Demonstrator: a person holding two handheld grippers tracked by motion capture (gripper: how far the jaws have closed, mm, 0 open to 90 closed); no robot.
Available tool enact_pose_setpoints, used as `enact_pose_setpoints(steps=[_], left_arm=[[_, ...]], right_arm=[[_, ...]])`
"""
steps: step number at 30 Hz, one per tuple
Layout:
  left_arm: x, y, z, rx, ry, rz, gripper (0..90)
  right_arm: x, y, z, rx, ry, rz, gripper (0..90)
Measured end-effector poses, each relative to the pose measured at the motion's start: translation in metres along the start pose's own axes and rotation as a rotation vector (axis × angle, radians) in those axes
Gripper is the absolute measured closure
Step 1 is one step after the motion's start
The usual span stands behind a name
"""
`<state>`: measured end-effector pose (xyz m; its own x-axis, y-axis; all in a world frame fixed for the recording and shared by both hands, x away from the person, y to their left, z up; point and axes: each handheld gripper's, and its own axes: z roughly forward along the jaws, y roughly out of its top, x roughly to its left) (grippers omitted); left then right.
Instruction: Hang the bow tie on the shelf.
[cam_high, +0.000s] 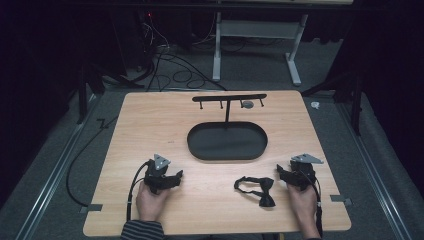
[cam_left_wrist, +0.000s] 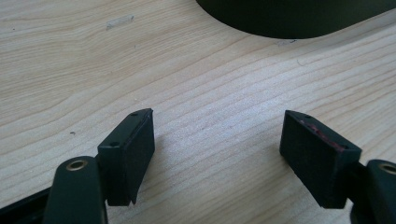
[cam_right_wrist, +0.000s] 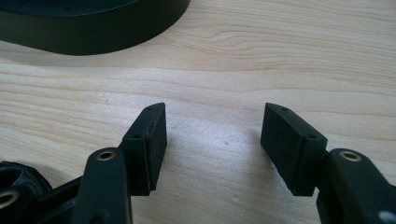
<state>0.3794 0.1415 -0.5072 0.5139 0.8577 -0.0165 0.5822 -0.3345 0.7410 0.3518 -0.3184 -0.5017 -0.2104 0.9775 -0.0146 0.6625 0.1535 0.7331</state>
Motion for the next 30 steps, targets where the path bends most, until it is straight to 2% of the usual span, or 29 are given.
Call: enact_pose_setpoints(steps=[23, 30], left_arm=[[0.0001, 0.0, 0.0, 0.0, 0.0, -0.001, 26.8], [0.0001, 0.0, 0.0001, -0.002, -0.001, -0.001, 26.8]], right_arm=[[0.0006, 0.0, -0.0003, 0.001, 0.01, -0.005, 43.5], [0.001, -0.0008, -0.0014, -0.008, 0.013, 0.008, 48.4]])
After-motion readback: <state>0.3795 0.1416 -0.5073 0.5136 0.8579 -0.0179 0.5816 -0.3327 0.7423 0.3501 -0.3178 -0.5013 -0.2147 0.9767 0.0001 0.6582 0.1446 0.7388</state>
